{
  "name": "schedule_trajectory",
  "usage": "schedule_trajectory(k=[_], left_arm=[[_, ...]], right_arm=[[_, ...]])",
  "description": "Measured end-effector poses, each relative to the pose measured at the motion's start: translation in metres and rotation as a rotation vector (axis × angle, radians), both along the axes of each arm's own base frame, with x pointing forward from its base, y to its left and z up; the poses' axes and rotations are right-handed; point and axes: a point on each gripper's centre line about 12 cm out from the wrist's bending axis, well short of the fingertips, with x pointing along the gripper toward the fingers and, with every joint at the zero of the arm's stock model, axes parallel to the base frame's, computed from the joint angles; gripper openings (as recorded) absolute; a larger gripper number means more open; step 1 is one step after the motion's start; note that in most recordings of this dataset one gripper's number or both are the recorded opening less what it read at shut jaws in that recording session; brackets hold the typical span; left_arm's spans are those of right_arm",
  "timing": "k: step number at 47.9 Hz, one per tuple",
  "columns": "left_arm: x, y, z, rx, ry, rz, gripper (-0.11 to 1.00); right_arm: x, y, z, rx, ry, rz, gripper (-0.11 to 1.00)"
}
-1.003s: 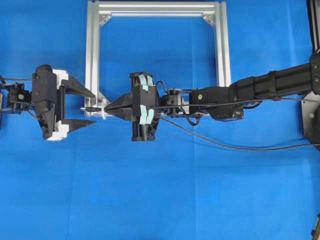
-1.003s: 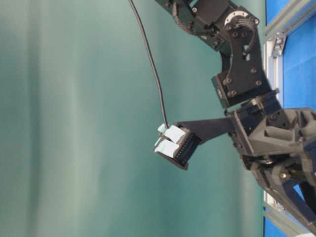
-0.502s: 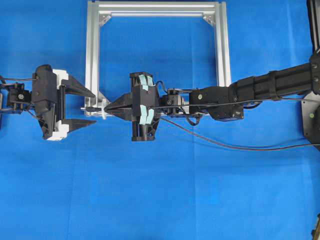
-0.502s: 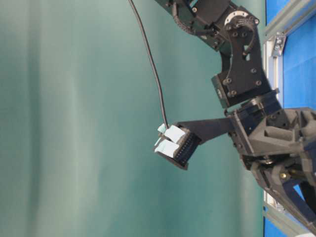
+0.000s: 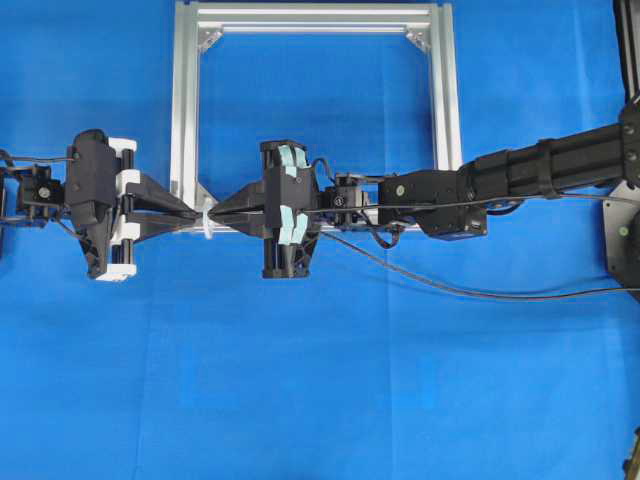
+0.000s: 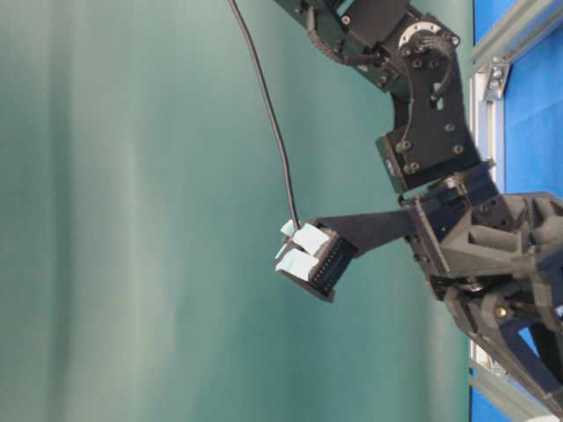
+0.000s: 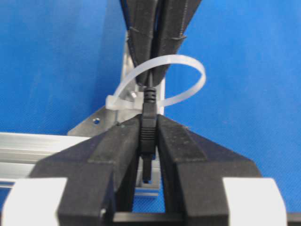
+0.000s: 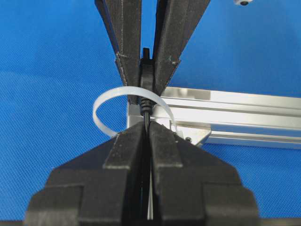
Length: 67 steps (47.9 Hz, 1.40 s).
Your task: Insert the wire through the string loop located on the left side.
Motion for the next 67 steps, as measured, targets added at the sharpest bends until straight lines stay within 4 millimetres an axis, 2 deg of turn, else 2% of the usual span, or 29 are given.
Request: schedule_trajectory(k=[32,34,37,47,51,61,67], left_arm=[[0.0,0.0,-0.001,0.0,0.008,0.0,0.08],[-0.001,0.0,-0.001,0.0,0.009,0.0,0.08],[-0.001,0.0,-0.001,-0.001,0.009,0.001,0.08],[-0.002,0.001,-0.002,-0.005,0.014,0.005,0.08],[-0.002,0.001,-0.002,-0.003,0.014,0.005,0.08],[-0.002,0.0,-0.001,-0.003,0.012,0.002,0.08],[-0.011,0.0,0.001,-0.006,0.014,0.004,0.08]], right_arm=[[0.0,0.0,0.0,-0.001,0.003,0.001,0.01],[0.0,0.0,-0.001,0.003,0.005,-0.001,0.04],[0.0,0.0,-0.001,0.005,0.006,-0.001,0.16],[-0.001,0.001,-0.002,0.007,0.014,-0.002,0.78],[-0.002,0.001,-0.003,0.007,0.018,-0.002,0.95],[-0.003,0.001,-0.004,0.011,0.021,-0.004,0.95],[-0.003,0.001,-0.004,0.011,0.021,-0.004,0.95]])
